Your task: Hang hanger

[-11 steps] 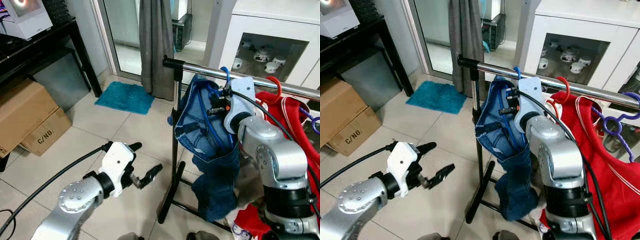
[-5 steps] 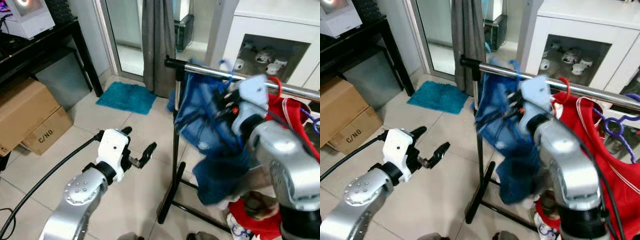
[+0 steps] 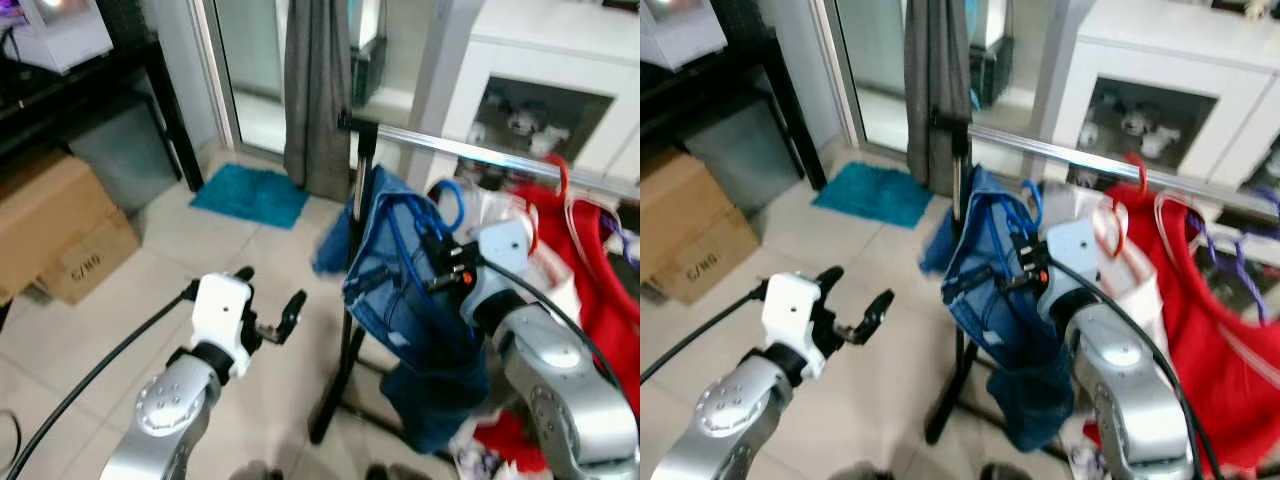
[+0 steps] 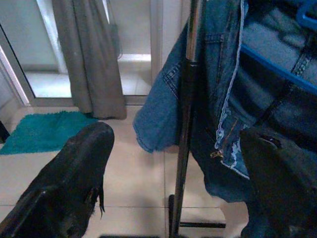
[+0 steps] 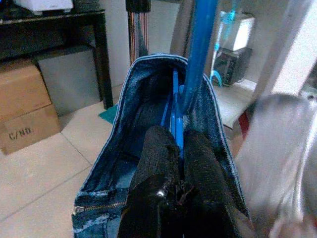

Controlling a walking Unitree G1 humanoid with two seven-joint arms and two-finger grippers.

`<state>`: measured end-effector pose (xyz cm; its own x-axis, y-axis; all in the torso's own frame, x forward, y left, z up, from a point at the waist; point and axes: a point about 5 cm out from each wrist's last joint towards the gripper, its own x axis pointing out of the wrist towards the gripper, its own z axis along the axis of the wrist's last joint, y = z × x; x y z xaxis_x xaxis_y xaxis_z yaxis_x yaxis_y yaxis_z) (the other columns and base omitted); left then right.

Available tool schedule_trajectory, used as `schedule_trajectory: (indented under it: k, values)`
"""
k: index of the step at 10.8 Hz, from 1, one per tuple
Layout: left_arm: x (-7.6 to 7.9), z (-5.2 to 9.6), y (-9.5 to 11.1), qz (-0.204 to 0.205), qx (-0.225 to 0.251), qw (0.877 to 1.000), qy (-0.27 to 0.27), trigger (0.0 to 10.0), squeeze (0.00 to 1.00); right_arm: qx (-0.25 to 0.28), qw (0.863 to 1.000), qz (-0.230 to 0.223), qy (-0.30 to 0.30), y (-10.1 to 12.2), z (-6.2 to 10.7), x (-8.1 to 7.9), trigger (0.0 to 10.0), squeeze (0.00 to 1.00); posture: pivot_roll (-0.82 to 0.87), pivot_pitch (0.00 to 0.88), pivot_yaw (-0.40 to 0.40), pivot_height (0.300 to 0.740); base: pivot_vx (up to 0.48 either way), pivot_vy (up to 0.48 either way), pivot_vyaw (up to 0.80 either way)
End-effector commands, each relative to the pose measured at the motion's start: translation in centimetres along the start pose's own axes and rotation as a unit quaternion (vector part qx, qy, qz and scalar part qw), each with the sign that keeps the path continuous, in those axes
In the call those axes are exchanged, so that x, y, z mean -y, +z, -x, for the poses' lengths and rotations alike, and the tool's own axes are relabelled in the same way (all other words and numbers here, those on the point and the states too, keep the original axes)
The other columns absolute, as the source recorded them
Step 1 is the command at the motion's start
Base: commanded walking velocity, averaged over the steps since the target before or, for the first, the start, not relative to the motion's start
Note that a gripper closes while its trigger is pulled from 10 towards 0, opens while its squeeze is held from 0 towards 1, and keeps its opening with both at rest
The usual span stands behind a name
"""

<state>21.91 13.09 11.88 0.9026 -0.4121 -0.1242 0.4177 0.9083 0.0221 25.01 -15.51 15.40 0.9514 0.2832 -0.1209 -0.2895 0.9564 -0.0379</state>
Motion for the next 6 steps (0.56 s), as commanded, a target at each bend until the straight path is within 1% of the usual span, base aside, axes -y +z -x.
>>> schedule_trajectory:
  k: [1,2,3,4,5,6]
  values:
    - [-0.1,-0.2,-0.3,-0.003,-0.006,1.000,0.000,10.0,0.00,0.005,1.000,-0.009,-0.008,-0.2,0.1,0.1,0.0,0.00,-0.08,0.048,0.031,0.740,-0.334,0.000,0.00]
    - [-0.1,-0.5,-0.3,-0.002,-0.005,1.000,0.000,10.0,0.00,0.000,1.000,-0.016,-0.008,-0.6,0.2,0.1,0.0,0.00,-0.10,0.055,0.039,0.740,-0.330,0.000,0.00]
    - [-0.3,-0.8,0.0,0.004,0.000,1.000,-0.005,10.0,0.00,0.006,1.000,-0.015,0.007,-0.5,0.1,-0.3,0.0,0.00,-0.12,0.070,0.061,0.740,-0.330,0.000,0.00]
    - [-0.5,-1.0,-0.1,-0.001,-0.002,1.000,-0.015,10.0,0.00,0.007,1.000,-0.001,0.019,-0.3,-0.1,-0.5,0.0,0.00,-0.12,0.075,0.073,0.740,-0.311,0.000,0.00]
    - [-0.9,-1.0,-0.2,0.003,0.001,1.000,-0.013,10.0,0.00,0.008,1.000,0.004,0.019,-0.4,-0.5,-0.5,0.0,0.00,-0.12,0.047,0.084,0.740,-0.270,0.000,0.00]
    - [-1.3,-1.1,-0.2,0.007,0.000,1.000,-0.007,10.0,0.00,0.011,1.000,0.003,0.017,-0.4,-0.7,-0.6,0.0,0.00,-0.12,0.038,0.098,0.740,-0.266,0.000,0.00]
